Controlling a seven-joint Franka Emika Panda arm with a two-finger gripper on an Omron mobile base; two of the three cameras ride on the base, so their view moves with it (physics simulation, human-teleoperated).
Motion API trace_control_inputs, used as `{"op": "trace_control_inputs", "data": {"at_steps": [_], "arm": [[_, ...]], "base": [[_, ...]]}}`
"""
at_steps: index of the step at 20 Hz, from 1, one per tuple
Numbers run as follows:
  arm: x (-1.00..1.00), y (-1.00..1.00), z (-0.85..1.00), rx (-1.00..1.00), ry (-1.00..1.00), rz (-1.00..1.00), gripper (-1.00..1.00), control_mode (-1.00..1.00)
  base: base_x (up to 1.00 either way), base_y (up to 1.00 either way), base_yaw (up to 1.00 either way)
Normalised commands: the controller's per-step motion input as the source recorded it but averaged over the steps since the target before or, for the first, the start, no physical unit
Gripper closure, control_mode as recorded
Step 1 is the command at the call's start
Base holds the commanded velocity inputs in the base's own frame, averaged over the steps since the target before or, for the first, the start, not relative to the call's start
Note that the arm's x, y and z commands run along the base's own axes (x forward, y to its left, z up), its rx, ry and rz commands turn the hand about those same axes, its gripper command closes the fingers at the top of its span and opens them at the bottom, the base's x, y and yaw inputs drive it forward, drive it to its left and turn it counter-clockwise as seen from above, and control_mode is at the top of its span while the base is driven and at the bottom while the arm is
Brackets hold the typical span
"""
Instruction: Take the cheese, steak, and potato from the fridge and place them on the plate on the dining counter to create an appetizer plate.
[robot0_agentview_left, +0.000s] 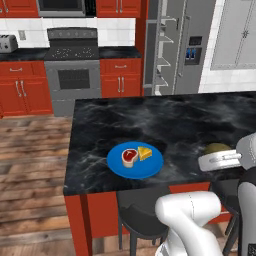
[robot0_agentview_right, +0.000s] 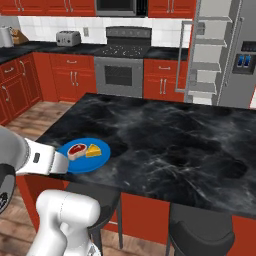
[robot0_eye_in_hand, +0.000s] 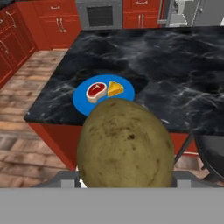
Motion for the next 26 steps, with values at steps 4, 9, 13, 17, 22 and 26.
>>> {"op": "trace_control_inputs", "data": {"at_steps": [4, 9, 13, 17, 22, 26], "arm": [[0.23, 0.21, 0.00, 0.00, 0.04, -0.02, 1.00, -1.00], [0.57, 0.35, -0.05, 0.00, 0.19, 0.00, 1.00, -1.00], [0.41, 0.27, -0.20, 0.00, 0.16, 0.00, 1.00, -1.00], [0.23, 0.04, -0.60, -0.02, 0.07, 0.00, 1.00, -1.00], [0.37, 0.00, -0.71, -0.01, 0.00, 0.00, 1.00, -1.00], [0.59, 0.00, -0.40, 0.00, 0.00, 0.00, 1.00, -1.00]], "base": [[0.24, 0.24, -0.03], [0.00, 0.00, 0.00], [0.00, 0.00, 0.00], [0.00, 0.00, 0.00], [0.00, 0.00, 0.00], [0.00, 0.00, 0.00]]}}
